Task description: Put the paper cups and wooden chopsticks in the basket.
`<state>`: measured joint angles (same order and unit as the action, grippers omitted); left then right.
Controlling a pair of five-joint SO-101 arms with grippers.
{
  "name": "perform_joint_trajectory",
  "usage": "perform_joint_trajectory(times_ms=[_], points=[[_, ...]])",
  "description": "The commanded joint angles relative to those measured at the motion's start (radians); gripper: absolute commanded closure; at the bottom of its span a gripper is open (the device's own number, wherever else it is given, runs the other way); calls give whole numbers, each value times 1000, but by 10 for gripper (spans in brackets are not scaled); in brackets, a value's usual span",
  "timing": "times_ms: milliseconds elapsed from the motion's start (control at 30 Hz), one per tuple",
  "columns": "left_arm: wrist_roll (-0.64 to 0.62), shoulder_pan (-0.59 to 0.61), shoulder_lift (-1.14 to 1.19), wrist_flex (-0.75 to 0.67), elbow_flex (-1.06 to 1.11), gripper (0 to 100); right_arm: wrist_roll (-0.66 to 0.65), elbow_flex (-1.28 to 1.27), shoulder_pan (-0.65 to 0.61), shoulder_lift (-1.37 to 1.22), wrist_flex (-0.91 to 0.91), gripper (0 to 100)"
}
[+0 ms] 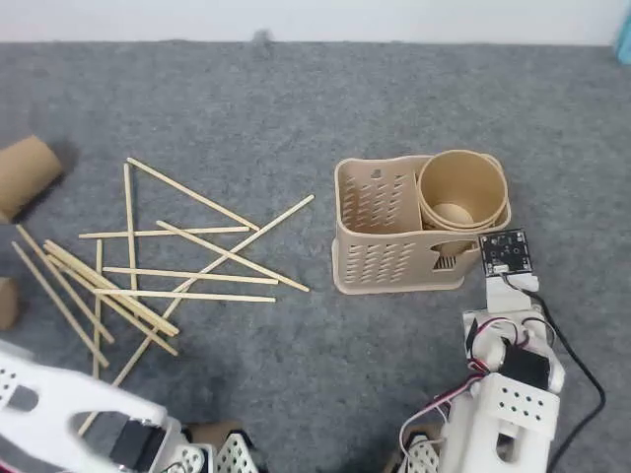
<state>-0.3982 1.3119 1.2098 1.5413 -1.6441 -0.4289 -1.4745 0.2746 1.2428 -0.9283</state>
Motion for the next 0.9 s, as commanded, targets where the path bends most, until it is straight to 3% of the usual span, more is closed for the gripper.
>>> perform_joint_trajectory(times_ms=[0, 133, 400, 633, 867], points=[[-6, 9, -6, -14, -35, 826, -17, 8, -10, 18, -12, 991], [-6, 3, -61, 44, -36, 826, -17, 6, -10, 18, -12, 991], [-8, -133, -210, 146, -36, 826, -17, 6, -10, 18, -12, 991], [-8, -311, -190, 137, -1, 824, -17, 6, -10, 18, -12, 991], [-8, -427, -57, 31, 5, 824, -18, 6, -8, 18, -12, 991]])
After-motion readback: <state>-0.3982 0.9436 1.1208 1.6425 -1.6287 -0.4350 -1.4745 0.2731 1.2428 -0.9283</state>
